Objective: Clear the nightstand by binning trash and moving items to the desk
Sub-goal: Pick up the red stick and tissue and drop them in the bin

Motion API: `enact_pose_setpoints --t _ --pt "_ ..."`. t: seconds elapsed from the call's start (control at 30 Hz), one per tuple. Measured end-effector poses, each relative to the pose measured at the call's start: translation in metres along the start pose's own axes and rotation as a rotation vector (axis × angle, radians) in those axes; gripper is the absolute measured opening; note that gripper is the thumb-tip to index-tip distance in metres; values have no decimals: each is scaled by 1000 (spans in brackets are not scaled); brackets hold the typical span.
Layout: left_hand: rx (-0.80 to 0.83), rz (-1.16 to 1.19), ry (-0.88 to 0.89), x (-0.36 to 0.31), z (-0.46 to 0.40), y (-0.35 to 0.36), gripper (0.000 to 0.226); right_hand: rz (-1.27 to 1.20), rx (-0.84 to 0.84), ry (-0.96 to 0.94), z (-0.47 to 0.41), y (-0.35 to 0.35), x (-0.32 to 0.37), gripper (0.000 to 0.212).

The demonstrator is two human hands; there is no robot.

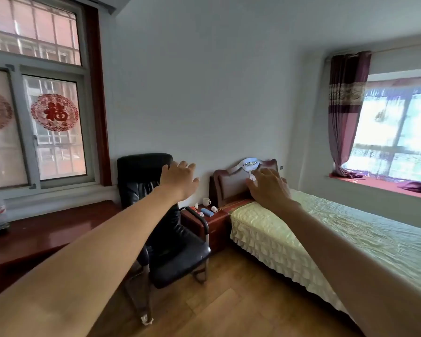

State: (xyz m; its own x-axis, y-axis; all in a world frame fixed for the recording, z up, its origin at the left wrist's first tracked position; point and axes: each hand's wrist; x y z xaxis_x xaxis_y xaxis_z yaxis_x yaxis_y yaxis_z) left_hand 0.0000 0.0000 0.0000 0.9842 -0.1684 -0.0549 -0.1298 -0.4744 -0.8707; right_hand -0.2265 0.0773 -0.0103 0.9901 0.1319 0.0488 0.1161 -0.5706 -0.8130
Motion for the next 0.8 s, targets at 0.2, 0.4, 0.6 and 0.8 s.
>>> enact_pose_setpoints --t 0.2,0.4,0.6,0.8 --pt "13 -13 36 -55 -52 41 48 44 16 22 -35 27 -69 44" --pt "-13 11 53 -124 -116 66 48 65 17 10 -85 39 -154 45" --pt "45 30 53 -179 -162 100 49 29 22 39 -119 64 -223 45" --pt "117 7 45 -210 -201 152 48 19 72 45 -143 108 -268 45"
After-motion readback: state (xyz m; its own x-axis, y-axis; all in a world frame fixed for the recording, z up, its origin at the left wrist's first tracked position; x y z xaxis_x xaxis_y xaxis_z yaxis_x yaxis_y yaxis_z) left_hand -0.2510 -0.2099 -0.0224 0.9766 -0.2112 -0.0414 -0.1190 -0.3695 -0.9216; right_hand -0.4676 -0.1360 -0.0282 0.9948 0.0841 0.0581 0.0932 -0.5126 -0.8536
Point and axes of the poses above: each hand's wrist, its own z-axis away from the middle knuckle, its own y-axis out of the palm, x = y × z, and after that the axes turned 15 degrees about -y, right-handed
